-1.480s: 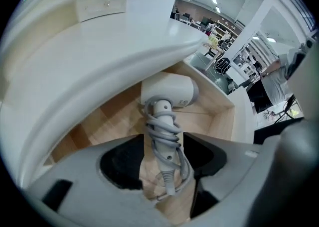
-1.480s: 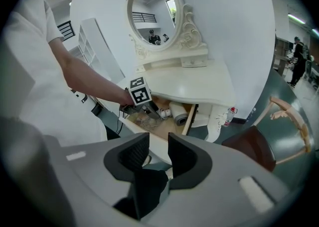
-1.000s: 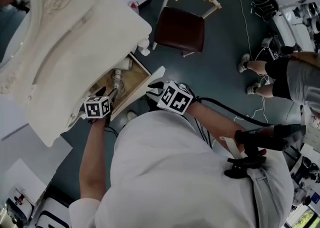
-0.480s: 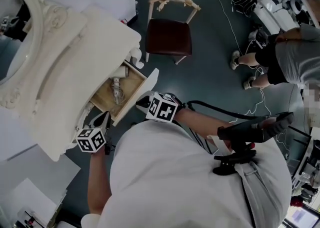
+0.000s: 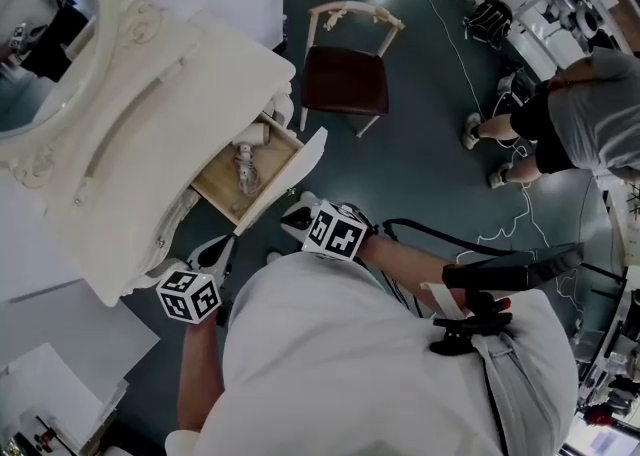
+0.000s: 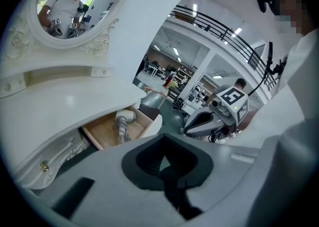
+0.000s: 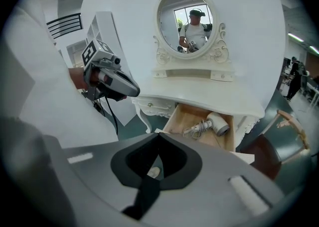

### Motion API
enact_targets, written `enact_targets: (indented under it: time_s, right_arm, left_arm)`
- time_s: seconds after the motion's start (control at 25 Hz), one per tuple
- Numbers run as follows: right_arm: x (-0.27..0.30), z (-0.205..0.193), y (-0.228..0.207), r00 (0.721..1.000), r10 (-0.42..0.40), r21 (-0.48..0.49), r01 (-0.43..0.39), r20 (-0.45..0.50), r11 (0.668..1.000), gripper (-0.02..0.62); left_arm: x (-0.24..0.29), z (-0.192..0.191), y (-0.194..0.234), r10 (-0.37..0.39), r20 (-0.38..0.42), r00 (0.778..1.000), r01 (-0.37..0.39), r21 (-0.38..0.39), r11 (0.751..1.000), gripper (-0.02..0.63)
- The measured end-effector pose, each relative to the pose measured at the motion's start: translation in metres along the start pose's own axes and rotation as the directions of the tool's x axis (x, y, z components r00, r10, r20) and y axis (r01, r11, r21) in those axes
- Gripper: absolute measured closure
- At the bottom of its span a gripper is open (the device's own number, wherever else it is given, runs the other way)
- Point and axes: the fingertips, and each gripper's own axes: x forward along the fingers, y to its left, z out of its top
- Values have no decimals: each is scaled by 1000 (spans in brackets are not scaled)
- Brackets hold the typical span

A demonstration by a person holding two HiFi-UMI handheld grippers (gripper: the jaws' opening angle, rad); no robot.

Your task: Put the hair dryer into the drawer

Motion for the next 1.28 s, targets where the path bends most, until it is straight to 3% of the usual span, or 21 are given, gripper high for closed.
enact_targets:
  time_s: [0.4,0.8,1.28]
  right_arm:
    - [3,-20,65,1000,-16,36,16,0,999,597]
    - [-9,-20,84,998,-60,46,58,26,997,598]
    - [-4,-20,97,998,-57,33,56,32,998,598]
  left_arm:
    - [-38,-33,-36,-75,8,997,75,51,996,603]
    - [-37,-41,-55,-115,-13,993,116,108,987,604]
    - [-46,-56,-52,-79,-28,996,82,129,988,603]
